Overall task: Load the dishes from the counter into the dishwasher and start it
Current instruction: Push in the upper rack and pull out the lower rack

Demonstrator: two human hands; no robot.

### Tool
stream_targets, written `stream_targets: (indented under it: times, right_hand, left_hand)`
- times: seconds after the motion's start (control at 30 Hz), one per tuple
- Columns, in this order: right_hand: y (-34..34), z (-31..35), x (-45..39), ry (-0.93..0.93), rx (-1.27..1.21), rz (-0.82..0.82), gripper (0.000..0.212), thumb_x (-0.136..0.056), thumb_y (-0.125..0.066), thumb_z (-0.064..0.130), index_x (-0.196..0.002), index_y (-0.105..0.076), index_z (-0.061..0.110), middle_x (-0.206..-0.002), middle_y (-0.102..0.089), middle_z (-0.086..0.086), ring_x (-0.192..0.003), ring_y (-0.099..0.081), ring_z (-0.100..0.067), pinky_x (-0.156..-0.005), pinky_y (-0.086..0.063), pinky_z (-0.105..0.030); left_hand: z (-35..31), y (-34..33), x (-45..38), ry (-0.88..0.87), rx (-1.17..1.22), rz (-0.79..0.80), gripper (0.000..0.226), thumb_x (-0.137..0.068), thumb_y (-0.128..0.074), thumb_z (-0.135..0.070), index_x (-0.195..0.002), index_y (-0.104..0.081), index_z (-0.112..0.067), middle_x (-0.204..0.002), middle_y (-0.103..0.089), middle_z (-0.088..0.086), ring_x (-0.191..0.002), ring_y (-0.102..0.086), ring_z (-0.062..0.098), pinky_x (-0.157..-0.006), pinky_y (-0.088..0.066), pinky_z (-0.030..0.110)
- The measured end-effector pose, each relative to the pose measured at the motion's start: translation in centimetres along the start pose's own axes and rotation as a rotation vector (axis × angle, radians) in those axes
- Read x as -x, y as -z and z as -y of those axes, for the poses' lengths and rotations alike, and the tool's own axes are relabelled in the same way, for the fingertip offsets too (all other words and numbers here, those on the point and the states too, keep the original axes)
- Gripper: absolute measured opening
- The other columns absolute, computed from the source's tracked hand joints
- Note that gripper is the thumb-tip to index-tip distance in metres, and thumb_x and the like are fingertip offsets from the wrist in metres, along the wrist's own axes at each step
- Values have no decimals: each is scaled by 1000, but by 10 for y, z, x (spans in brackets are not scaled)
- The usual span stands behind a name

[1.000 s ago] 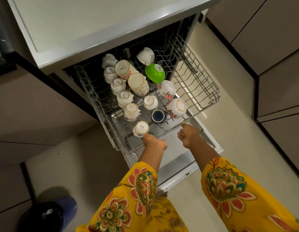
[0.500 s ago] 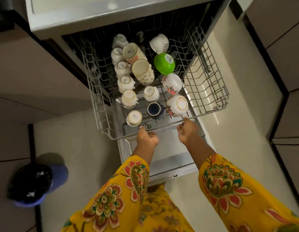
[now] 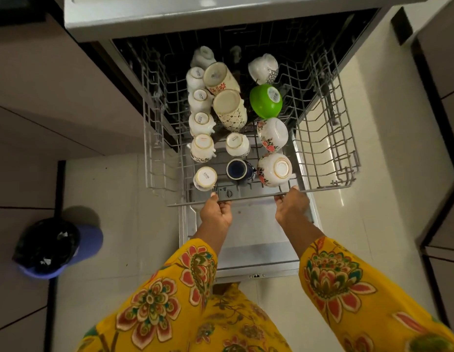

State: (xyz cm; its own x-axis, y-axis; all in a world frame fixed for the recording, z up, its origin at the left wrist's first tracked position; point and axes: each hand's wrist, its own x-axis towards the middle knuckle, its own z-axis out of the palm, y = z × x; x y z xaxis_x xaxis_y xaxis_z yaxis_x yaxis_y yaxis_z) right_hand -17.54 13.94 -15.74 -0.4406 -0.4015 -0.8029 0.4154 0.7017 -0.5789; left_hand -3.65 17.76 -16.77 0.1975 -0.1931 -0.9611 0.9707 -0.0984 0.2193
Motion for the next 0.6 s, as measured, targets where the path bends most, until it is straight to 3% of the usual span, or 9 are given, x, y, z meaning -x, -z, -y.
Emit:
stream_targets:
  times: [0.13, 0.2, 0.27, 0.33, 0.37, 0.4, 0.5, 0.57, 0.6]
  right_hand:
    - [-1, -1, -2, 12, 49, -35, 32, -100, -44, 19, -124, -50, -1, -114, -61, -18, -85, -62, -23, -70, -53, -26]
    - [-2, -1, -3, 22, 40, -45, 32, -100, -44, 18, -125, -49, -2, -110, -59, -16, -85, -61, -23, -73, -53, -28]
    - [-2, -1, -3, 29, 48, -48, 34, -100, -43, 19, -126, -48, -3, -105, -57, -16, -88, -61, -26, -77, -54, -31]
    - [-2, 1, -2, 35, 97, -43, 33, -100, -41, 16, -123, -48, -5, -103, -56, -23, -94, -63, -34, -80, -54, -35]
    - [-2, 2, -2, 44, 123, -37, 29, -100, -41, 15, -119, -50, -4, -104, -56, -25, -100, -62, -37, -80, -54, -35]
    - [-3, 2, -4, 45, 121, -44, 22, -100, -41, 14, -112, -52, -1, -103, -57, -23, -102, -62, -36, -77, -54, -34]
    - [-8, 6, -6, 60, 141, -35, 27, -99, -43, 13, -115, -52, -6, -92, -60, -16, -83, -60, -27, -72, -56, -34]
    - [-10, 6, -8, 50, 130, -32, 29, -99, -44, 13, -119, -52, -5, -103, -61, -17, -82, -61, -23, -64, -55, -27]
    - [-12, 6, -9, 42, 121, -33, 29, -99, -44, 15, -120, -52, -3, -109, -61, -18, -85, -62, -23, -65, -54, -26]
  left_hand:
    - [2, 3, -6, -33, -60, -44, 37, -98, -48, -12, -133, -44, 0, -112, -48, 18, -60, -41, 6, -98, -22, 10]
    - [1, 3, -5, -36, -74, -41, 34, -98, -48, -12, -130, -45, 1, -109, -47, 18, -61, -40, 7, -98, -25, 10]
    - [-1, 3, -3, -30, -69, -42, 20, -98, -48, -10, -112, -52, 2, -98, -51, 17, -65, -44, 12, -95, -36, 10]
    - [-2, 1, -1, -34, -59, -45, 13, -98, -48, -8, -88, -49, 0, -83, -52, 14, -64, -45, 14, -62, -51, 6]
    - [-4, 0, -2, -33, -60, -43, 16, -97, -48, -8, -83, -47, -1, -80, -51, 14, -64, -44, 15, -44, -47, 8]
    - [-5, -1, -3, -38, -72, -43, 17, -97, -49, -7, -81, -46, -2, -79, -50, 14, -63, -44, 15, -36, -42, 10]
    - [-8, -6, -3, -45, -90, -31, 13, -97, -48, -7, -85, -47, -2, -79, -49, 16, -65, -47, 16, -42, -44, 7]
    - [-8, -10, -3, -62, -85, -26, 9, -98, -47, -8, -103, -49, -2, -96, -56, 22, -76, -62, 11, -63, -46, 3]
    - [-8, -12, -3, -77, -93, -21, 17, -98, -47, -9, -114, -48, -3, -107, -56, 25, -74, -66, 6, -62, -44, -1]
